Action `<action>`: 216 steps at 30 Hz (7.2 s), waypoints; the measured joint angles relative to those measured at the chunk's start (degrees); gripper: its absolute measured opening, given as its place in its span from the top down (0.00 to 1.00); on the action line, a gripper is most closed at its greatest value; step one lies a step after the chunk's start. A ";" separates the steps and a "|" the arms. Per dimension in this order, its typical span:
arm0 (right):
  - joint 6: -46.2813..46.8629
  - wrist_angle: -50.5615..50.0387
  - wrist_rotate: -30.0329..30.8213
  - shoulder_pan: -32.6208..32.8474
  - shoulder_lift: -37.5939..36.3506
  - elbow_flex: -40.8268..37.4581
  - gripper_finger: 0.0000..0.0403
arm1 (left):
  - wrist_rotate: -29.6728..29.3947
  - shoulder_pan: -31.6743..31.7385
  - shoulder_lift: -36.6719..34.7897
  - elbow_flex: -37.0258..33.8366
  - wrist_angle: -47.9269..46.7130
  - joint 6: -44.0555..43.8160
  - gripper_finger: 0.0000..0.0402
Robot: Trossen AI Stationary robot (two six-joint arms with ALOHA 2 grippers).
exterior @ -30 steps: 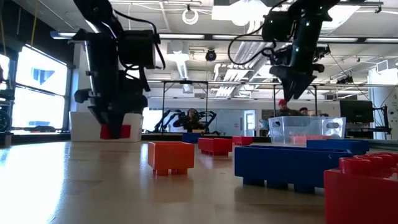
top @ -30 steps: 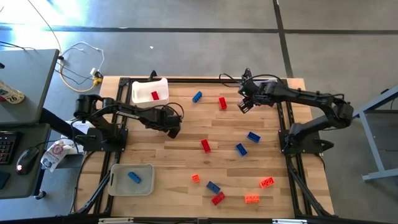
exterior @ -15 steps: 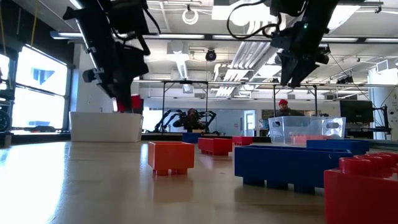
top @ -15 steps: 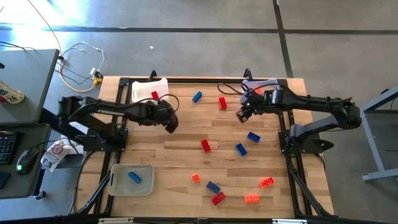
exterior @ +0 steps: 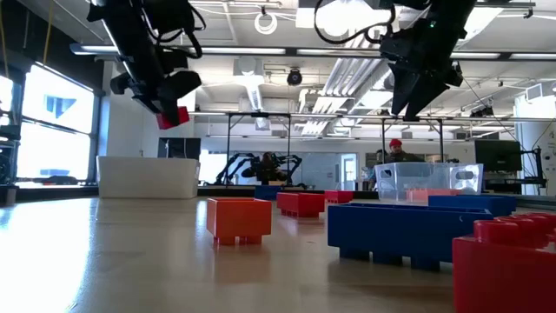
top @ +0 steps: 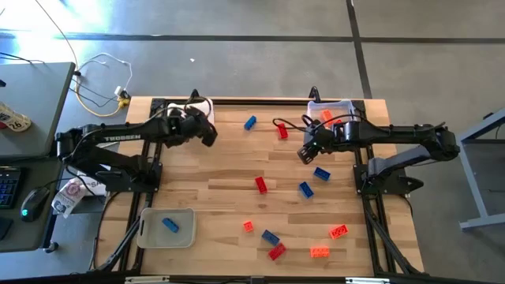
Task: Sort & place blocks by color
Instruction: Put the red game piece into the white bin, then put the blue game piece into the gray bin
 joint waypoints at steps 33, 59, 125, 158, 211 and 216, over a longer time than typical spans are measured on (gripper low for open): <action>16.16 -0.17 -1.17 22.30 0.04 -0.02 0.52 | 16.60 22.35 11.72 0.00 5.75 10.13 0.79; 29.92 0.12 -3.17 32.91 6.68 -0.04 0.52 | 21.28 22.56 12.34 4.36 3.70 12.77 0.56; 14.21 2.12 -25.59 15.82 30.37 -0.02 0.73 | 26.64 -16.28 2.61 10.93 2.00 17.63 0.55; -12.58 39.61 -16.04 14.41 19.15 -0.04 0.73 | 32.53 -13.79 2.66 10.88 13.45 21.36 0.55; -35.29 68.41 -19.43 7.95 19.15 -0.04 0.72 | 36.45 -17.20 4.21 10.91 25.06 24.88 0.55; -35.27 71.45 -19.33 7.95 19.15 -0.04 0.72 | 36.88 -17.22 4.21 10.91 26.86 25.74 0.55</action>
